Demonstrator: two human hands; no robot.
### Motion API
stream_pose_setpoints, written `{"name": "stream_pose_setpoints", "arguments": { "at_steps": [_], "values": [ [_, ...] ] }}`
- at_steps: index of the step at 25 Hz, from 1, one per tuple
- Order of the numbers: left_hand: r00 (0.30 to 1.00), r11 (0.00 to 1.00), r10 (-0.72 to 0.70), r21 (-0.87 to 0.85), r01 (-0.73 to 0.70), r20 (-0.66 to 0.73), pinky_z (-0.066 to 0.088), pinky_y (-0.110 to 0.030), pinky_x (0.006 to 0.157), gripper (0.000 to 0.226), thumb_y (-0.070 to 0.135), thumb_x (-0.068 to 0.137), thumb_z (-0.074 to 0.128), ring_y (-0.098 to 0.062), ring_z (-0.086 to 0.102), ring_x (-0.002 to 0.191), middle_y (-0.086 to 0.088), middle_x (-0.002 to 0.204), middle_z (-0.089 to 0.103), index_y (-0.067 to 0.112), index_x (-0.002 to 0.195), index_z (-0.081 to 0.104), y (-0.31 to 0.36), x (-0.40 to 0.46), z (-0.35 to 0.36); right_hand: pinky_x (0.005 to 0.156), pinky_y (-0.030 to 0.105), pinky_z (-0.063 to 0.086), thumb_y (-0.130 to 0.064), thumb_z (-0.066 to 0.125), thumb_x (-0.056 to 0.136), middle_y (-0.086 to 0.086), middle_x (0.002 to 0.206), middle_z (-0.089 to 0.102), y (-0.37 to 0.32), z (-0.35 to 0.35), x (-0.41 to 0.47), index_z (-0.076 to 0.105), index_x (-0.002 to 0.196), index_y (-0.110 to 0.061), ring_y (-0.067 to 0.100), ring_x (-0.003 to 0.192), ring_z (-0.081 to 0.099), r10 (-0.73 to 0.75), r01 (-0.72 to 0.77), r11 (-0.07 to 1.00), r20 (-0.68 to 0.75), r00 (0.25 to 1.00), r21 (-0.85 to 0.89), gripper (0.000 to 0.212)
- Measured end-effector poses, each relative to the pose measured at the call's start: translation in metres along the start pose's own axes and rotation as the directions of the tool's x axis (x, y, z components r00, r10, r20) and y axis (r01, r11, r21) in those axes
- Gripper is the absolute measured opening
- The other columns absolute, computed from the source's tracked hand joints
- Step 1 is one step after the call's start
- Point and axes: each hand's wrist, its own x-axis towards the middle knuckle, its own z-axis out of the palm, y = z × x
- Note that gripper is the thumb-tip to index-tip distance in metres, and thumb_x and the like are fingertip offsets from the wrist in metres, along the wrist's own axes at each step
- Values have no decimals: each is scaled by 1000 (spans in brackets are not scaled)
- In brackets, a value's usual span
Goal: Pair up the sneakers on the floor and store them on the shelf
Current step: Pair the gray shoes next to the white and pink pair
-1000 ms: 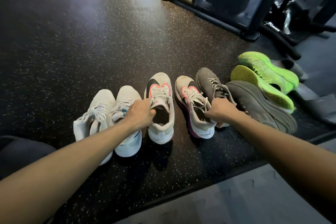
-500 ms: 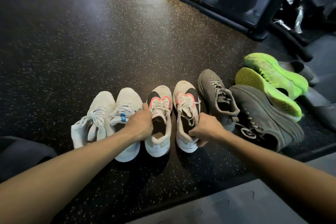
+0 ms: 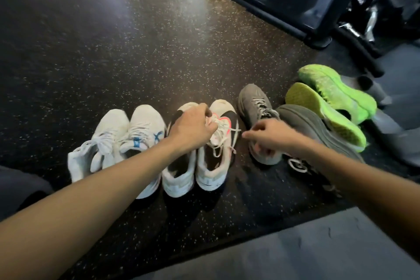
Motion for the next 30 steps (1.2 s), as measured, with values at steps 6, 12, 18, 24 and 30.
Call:
{"name": "stream_pose_setpoints", "arguments": {
  "at_steps": [6, 12, 18, 24, 30],
  "values": [
    [996, 996, 3, -89, 5, 93, 43, -28, 84, 28, 38, 84, 59, -23, 60, 100, -5, 100, 67, 17, 101, 64, 57, 30, 50, 66, 35, 55, -33, 62, 82, 10, 82, 74, 75, -83, -17, 69, 96, -16, 24, 66, 67, 90, -49, 991, -353, 931, 124, 23],
    [944, 987, -39, -132, 86, 329, 55, -35, 73, 41, 46, 87, 57, -29, 68, 87, -11, 97, 70, 7, 99, 64, 96, 51, 93, 85, 33, 46, -36, 68, 81, 14, 118, 61, 156, -73, -32, 58, 122, -12, 30, 104, 57, 240, -248, 968, -419, 876, 35, 48],
    [939, 971, -167, -112, 209, 302, 61, -43, 63, 36, 33, 80, 54, -33, 70, 76, -12, 107, 62, 11, 109, 56, 90, 55, 124, 97, 45, 48, -40, 76, 67, 14, 135, 33, 202, -23, -29, 31, 135, -17, 34, 123, 41, 252, -312, 930, -281, 926, -196, 84],
    [965, 994, -73, -55, 89, 252, 54, -26, 65, 28, 29, 80, 49, -31, 70, 72, -8, 94, 69, 19, 102, 62, 80, 56, 134, 63, 43, 51, -24, 55, 90, 13, 117, 47, 210, -7, -23, 29, 130, -14, 36, 101, 57, -16, -256, 771, -420, 907, -583, 49],
    [956, 994, -17, -97, 48, 294, 61, -41, 66, 25, 29, 76, 47, -24, 71, 59, -4, 87, 71, 25, 96, 62, 74, 57, 141, 57, 38, 33, -19, 42, 96, 15, 109, 56, 215, -47, -32, 37, 115, -11, 40, 84, 62, -77, -246, 830, -540, 838, -501, 21]
  ]
}}
